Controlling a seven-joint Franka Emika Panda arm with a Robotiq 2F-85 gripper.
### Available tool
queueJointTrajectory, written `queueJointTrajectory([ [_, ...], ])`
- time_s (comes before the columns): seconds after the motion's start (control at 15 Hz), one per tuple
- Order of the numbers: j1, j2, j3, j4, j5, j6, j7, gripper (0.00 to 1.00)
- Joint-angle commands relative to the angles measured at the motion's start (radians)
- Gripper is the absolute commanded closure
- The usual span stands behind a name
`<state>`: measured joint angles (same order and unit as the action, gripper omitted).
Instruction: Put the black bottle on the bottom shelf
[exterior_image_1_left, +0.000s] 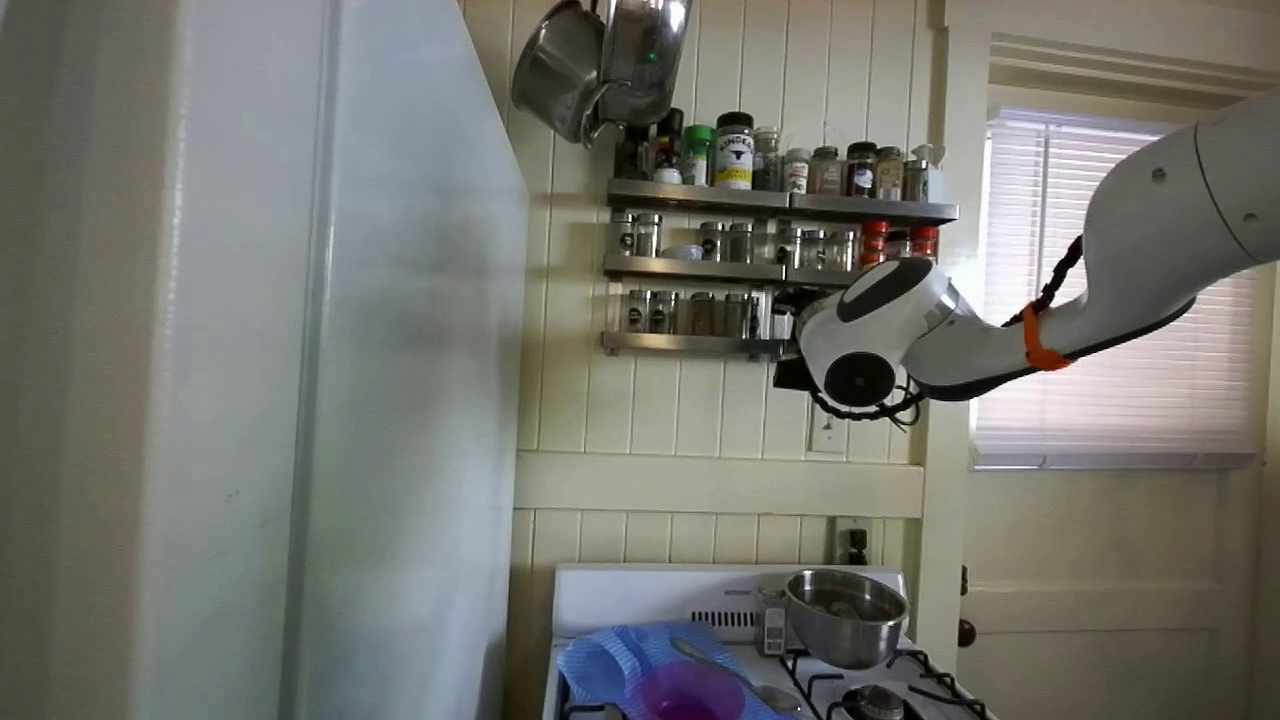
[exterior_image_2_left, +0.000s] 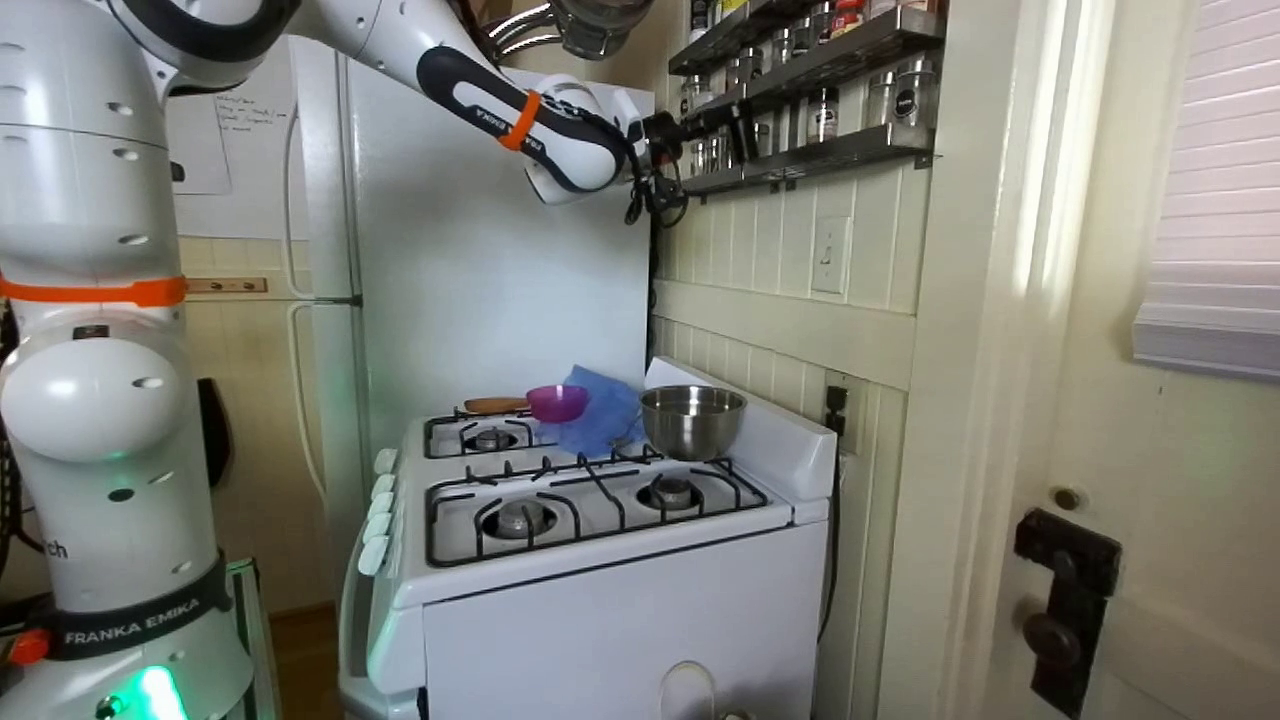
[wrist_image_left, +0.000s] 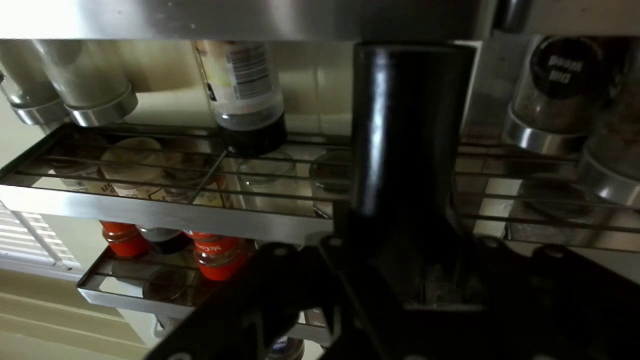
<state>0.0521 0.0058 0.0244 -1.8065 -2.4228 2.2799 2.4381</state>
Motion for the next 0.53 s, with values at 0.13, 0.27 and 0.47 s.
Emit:
queueJointTrajectory([
  [0.13,-0.004,-0.008,0.008,0.007,0.012,-0.008,0.001,0.82],
  [0.27,-0.005,-0.011,0.007,0.010,0.015,-0.011,0.004,0.82],
  [0.47,-0.009,-0.015,0.003,0.022,0.020,-0.004,0.006,0.82],
])
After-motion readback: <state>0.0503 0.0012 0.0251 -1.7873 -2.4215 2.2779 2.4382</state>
